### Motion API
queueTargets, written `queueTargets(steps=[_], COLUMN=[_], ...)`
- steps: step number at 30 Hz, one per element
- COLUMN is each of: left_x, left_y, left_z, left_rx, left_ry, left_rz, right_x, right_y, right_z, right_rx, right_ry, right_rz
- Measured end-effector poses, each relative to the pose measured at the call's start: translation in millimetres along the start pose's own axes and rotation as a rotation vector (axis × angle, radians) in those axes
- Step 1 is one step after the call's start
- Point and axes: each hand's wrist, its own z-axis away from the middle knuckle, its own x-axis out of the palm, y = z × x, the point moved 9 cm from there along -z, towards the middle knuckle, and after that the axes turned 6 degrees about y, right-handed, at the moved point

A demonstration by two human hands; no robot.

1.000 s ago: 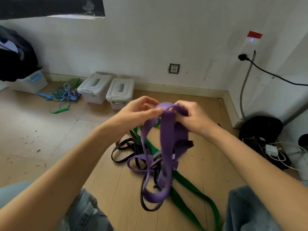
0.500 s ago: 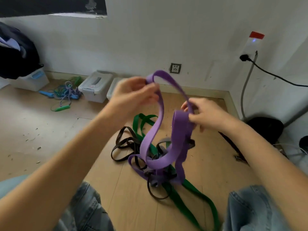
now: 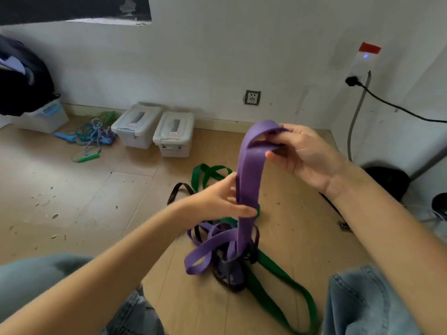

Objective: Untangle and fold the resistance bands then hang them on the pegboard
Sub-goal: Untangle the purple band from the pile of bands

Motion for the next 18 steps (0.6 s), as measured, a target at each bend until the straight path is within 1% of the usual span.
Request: queueTargets(steps=[1,3,5,6,7,8,9,10,12,13,14,16,17,18], left_x=[6.5,0.6,-14.0,-24.5,-36.5,-48.0,-57.0,-63.8,-74.6,-80.1,-85.6,-90.9,-86.9,-78.2], left_y=[-6.2,-8.7,-2.9,3.5,11.9,22.0,33.6,46.4,69.3,76.7,80.1,78.1,75.1,70.2], left_z=[-2.4,-6.9,-9.4,-9.4,-7.6,-4.1,0.3,5.0,14.8,18.7,20.9,19.3,16.8,14.5], left_rx=[0.01,0.016,0.018,0.034,0.055,0.086,0.122,0.173,0.276,0.308,0.323,0.304,0.266,0.217], left_ry=[0.025,0.11,0.156,0.198,0.252,0.312,0.359,0.393,0.434,0.455,0.474,0.426,0.338,0.236], left_rz=[-0.038,-0.131,-0.143,-0.129,-0.098,-0.052,0.012,0.076,0.198,0.256,0.327,0.547,0.657,0.68], right_x=[1.5,-6.4,-18.4,-21.0,-17.4,-11.1,-3.4,1.2,13.8,21.7,29.2,36.3,33.6,28.8], right_y=[-4.4,-12.2,-15.3,-16.4,-17.3,-16.1,-10.3,0.8,32.5,44.4,49.2,36.3,25.3,15.2], right_z=[-0.6,-2.6,-1.5,-1.6,-0.4,1.4,4.2,5.7,11.8,13.5,12.4,8.0,6.2,4.2], right_rx=[-0.014,-0.062,-0.1,-0.108,-0.103,-0.086,-0.049,-0.02,0.011,-0.002,-0.043,-0.175,-0.224,-0.253], right_ry=[-0.011,0.052,0.109,0.087,0.015,-0.077,-0.166,-0.231,-0.358,-0.392,-0.379,-0.25,-0.174,-0.119], right_rz=[-0.104,-0.271,-0.355,-0.37,-0.361,-0.3,-0.148,0.106,0.73,0.891,0.9,0.705,0.599,0.482])
